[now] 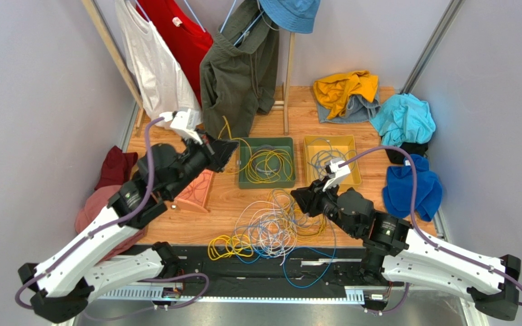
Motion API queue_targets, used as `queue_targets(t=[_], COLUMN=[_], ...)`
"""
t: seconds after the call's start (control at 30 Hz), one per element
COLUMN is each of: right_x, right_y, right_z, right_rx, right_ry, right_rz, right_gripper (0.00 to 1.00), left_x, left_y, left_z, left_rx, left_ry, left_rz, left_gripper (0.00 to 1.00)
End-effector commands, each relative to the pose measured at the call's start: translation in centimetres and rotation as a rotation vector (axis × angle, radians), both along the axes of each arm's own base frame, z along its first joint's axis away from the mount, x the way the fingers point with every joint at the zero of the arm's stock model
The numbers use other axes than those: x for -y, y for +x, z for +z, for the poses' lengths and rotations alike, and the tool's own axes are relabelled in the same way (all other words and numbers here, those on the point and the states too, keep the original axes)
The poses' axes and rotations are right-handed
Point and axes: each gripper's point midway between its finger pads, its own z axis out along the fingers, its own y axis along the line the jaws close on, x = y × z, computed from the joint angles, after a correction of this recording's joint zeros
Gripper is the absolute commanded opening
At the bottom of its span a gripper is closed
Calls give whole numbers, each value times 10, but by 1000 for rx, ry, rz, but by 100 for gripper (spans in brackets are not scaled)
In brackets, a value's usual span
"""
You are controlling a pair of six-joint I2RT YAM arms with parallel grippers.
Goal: Untangle the cables
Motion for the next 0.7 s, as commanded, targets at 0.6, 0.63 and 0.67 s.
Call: queue_targets(t=[0.6,0.63,0.67], right_x=[27,27,27], right_y=[-9,-9,-9], right_z=[21,20,20], right_rx=[37,37,38], right_ry=[57,59,60], right_rz=[-22,-22,-24], right_gripper=[28,28,28], left_x=[96,96,96], left_y=[117,124,128], left_z=[-87,-94,-100], left_rx=[-101,-110,-118], left_ry=[169,173,178], left_rz=[3,10,16], left_gripper=[0,0,0])
